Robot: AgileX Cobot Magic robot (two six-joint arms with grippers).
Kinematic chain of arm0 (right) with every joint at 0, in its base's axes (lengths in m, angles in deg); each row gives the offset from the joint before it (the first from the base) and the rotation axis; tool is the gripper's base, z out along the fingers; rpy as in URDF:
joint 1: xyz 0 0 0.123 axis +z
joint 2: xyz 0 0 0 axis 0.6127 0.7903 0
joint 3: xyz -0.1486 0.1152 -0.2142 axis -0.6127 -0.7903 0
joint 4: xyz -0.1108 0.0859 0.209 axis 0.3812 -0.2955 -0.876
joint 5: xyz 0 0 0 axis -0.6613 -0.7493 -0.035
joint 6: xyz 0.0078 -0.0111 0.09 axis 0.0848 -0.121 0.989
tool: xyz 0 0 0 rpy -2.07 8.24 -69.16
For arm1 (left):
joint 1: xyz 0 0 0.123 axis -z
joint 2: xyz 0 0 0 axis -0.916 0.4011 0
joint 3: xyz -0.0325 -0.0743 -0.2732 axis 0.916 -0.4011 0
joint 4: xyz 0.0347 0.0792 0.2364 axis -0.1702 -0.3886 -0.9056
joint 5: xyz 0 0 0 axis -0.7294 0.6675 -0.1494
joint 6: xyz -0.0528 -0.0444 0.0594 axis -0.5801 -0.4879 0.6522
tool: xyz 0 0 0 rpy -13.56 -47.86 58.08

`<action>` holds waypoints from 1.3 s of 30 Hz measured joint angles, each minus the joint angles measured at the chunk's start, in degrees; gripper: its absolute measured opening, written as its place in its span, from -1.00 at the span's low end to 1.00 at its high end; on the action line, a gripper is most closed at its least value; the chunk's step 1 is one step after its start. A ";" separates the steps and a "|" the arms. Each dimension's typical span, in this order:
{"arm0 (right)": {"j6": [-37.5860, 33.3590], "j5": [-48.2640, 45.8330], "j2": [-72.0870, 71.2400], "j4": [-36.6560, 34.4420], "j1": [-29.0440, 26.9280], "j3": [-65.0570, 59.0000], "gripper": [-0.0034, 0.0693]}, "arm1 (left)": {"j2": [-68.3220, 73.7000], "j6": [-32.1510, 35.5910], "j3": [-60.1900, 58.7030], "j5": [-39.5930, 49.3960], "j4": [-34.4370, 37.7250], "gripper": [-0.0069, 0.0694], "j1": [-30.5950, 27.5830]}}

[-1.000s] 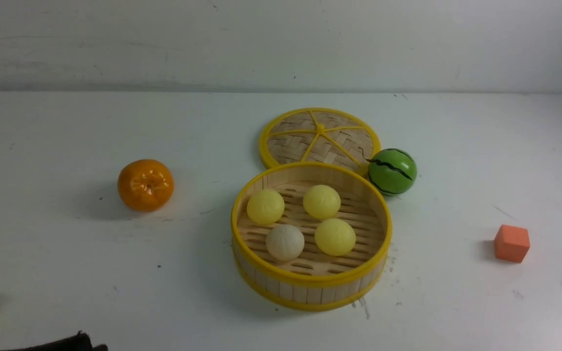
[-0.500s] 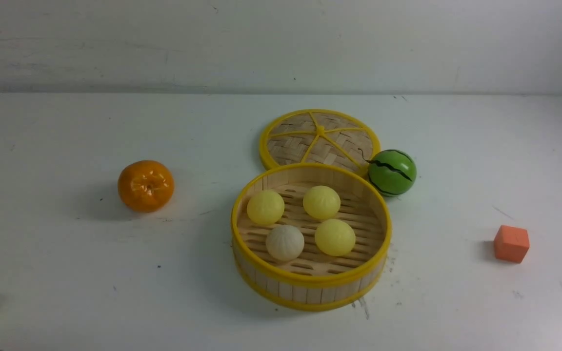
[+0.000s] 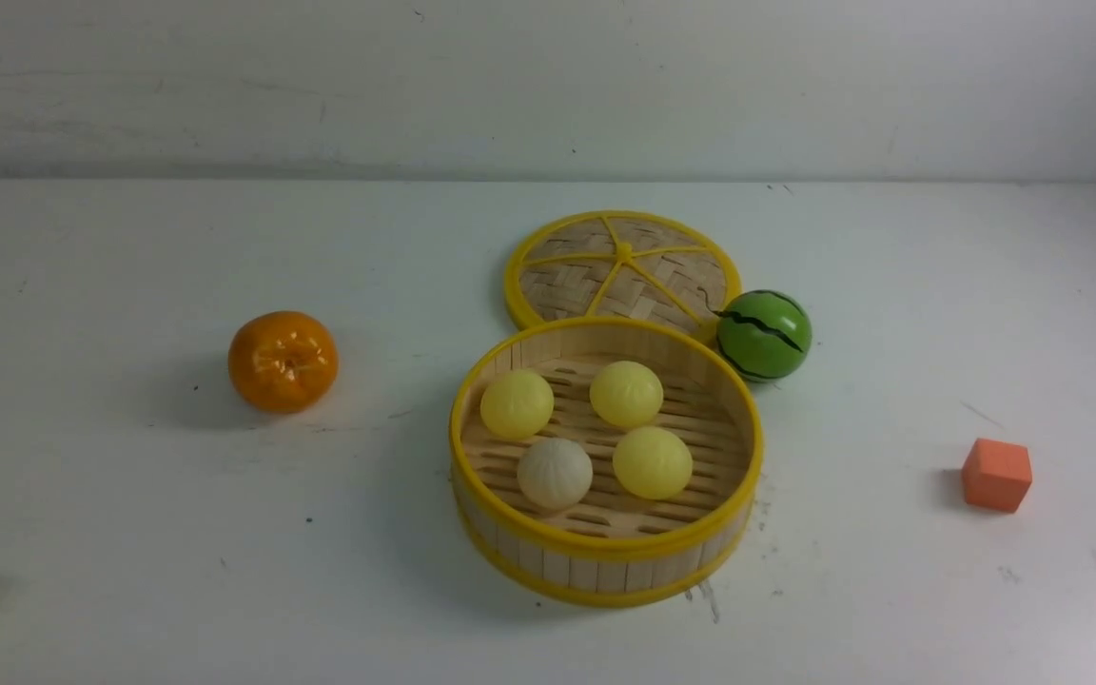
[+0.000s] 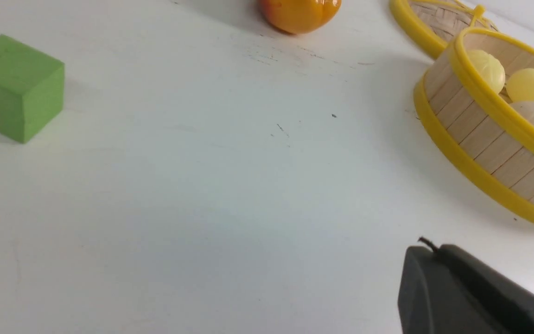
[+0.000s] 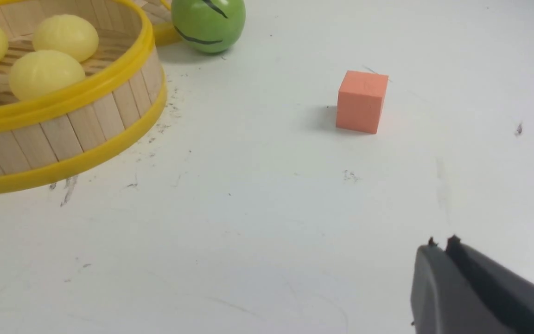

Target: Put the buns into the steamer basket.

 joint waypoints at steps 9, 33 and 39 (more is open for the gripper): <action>0.00 0.00 0.00 0.00 0.00 0.00 -0.82 | 0.00 0.00 0.00 0.00 0.00 -0.85 -0.83; 0.00 0.00 0.00 0.00 0.00 0.00 -0.76 | 0.00 -0.04 0.00 0.00 -0.17 -0.85 -3.97; 0.00 0.00 0.00 0.00 0.00 0.00 -0.75 | 0.00 -0.04 0.00 0.00 -0.17 -0.84 -3.97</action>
